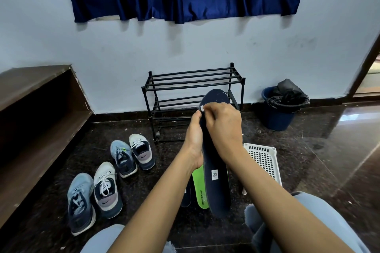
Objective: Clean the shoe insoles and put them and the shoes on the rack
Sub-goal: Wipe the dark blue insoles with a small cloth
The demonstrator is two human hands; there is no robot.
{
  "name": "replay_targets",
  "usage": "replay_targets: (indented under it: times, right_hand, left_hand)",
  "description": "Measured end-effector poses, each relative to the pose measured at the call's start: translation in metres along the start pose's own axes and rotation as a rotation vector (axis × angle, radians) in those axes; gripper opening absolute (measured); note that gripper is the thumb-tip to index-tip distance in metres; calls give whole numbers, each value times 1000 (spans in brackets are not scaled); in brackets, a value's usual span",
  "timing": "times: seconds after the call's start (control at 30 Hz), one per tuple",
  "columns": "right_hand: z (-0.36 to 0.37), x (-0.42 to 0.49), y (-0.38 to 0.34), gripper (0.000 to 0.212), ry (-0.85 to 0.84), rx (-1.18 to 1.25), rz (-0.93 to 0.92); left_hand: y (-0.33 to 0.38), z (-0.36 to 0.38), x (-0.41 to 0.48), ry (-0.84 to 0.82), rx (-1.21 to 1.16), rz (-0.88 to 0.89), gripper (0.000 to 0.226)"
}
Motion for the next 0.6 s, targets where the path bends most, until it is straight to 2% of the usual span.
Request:
replay_targets:
  times: [0.23,0.47,0.6]
  right_hand:
    - [8,-14,-3,15,-49,57,0]
    - [-3,4,7,15,7,51,55]
    - [4,-10,0,16,-11,67,24]
  left_hand:
    - [1,-9,4,61,-60,-18,58]
    - [-3,3,-3,-25,18,-44,53]
    - [1,-6,1,28,-9,-41,55]
Point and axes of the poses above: each hand's wrist, its own x-axis towards the middle knuckle, its own z-axis out of the palm, y = z × x, the point moved 4 cm from there along x, towards the middle knuckle, and after that the axes turned 11 degrees about x, right-handed, at the moved point
